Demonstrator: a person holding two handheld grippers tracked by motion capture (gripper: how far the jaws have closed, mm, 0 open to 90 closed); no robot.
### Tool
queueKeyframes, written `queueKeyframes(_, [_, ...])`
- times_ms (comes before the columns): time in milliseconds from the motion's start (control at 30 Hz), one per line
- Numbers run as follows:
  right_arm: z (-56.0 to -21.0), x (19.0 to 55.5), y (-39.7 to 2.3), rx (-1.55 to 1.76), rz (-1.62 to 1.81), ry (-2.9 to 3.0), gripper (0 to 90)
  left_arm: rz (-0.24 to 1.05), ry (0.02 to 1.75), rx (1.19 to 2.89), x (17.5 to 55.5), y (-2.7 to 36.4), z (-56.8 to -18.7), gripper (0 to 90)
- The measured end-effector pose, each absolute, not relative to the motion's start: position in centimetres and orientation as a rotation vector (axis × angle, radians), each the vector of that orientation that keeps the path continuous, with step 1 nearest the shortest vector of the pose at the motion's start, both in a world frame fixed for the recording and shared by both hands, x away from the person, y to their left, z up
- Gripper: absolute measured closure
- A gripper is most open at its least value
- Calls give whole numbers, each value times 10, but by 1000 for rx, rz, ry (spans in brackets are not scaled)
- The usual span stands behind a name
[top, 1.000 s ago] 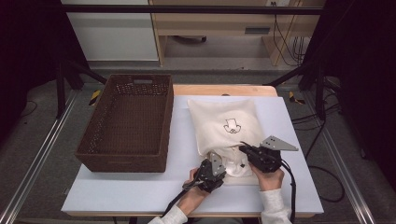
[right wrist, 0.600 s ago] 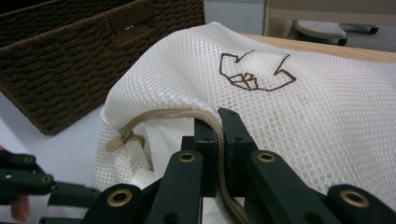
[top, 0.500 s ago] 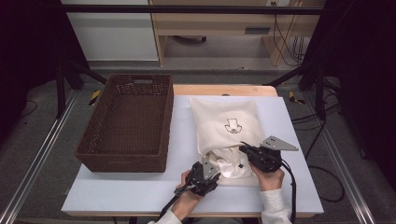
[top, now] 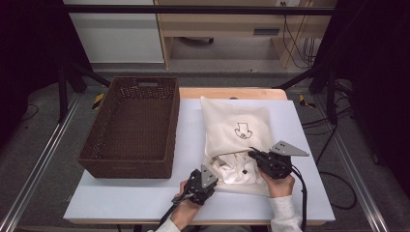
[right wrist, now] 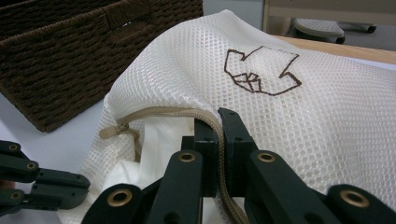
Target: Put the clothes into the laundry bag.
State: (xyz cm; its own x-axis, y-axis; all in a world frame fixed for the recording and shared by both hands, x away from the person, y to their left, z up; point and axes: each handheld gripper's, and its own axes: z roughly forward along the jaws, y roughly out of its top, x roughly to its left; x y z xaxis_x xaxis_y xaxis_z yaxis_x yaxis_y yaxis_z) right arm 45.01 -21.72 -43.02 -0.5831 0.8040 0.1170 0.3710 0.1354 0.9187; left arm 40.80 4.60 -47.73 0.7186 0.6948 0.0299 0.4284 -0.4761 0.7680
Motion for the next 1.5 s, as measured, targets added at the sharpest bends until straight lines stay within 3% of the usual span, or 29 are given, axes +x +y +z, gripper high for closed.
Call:
queueKeyframes(100, [-430, 450, -216, 1129, 1438, 2015, 868, 447, 822, 2125, 409, 48, -477, 738])
queueKeyframes(167, [-430, 450, -216, 1128, 1440, 2013, 868, 464, 806, 2092, 410, 46, -471, 617])
queueKeyframes(333, [-430, 450, -216, 1126, 1442, 2015, 868, 541, 753, 2096, 423, 36, -455, 570])
queueKeyframes(533, [-430, 450, -216, 1124, 1443, 2020, 868, 484, 774, 2186, 445, 26, -471, 528])
queueKeyframes(633, [-430, 450, -216, 1126, 1444, 2022, 868, 481, 730, 2216, 448, 29, -483, 621])
queueKeyframes(700, [-431, 451, -215, 1124, 1442, 2023, 868, 413, 766, 2185, 451, 32, -484, 693])
queueKeyframes(800, [-431, 451, -215, 1124, 1442, 2023, 868, 412, 796, 2177, 452, 33, -483, 865])
queueKeyframes(833, [-431, 451, -215, 1124, 1441, 2023, 868, 414, 799, 2176, 452, 33, -483, 885])
queueKeyframes(1233, [-431, 451, -215, 1125, 1443, 2025, 868, 428, 714, 2138, 429, 57, -456, 894])
queueKeyframes(1500, [-432, 451, -214, 1115, 1436, 2038, 867, 446, 754, 2141, 425, 81, -459, 893])
